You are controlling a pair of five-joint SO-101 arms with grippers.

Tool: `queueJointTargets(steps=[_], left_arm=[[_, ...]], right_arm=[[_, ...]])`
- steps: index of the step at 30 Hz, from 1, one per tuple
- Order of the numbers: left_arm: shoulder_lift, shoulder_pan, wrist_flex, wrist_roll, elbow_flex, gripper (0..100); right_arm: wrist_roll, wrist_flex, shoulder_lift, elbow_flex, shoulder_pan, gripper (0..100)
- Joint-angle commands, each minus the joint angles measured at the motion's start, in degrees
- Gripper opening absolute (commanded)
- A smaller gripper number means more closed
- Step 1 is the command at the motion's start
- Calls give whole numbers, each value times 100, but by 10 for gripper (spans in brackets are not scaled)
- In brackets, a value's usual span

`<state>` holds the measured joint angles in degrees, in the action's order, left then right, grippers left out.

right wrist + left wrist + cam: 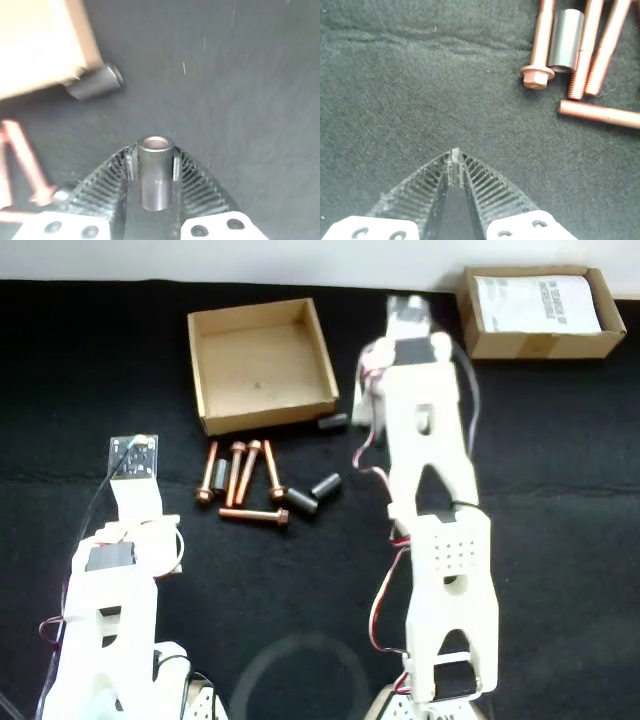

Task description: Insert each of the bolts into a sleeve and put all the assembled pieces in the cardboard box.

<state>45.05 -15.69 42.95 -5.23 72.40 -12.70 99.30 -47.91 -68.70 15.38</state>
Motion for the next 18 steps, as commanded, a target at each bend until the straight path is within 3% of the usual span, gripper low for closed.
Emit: queueJointTargets(steps=[1, 9, 18], left_arm=[[22, -75, -79, -44, -31, 10], [22, -75, -79, -44, -31, 10], [22, -101, -563, -44, 198, 10]], right_arm=[[176, 189, 804, -708, -303, 6], [1301, 180, 3055, 365, -646, 6], [1398, 180, 5719, 2475, -1516, 6]])
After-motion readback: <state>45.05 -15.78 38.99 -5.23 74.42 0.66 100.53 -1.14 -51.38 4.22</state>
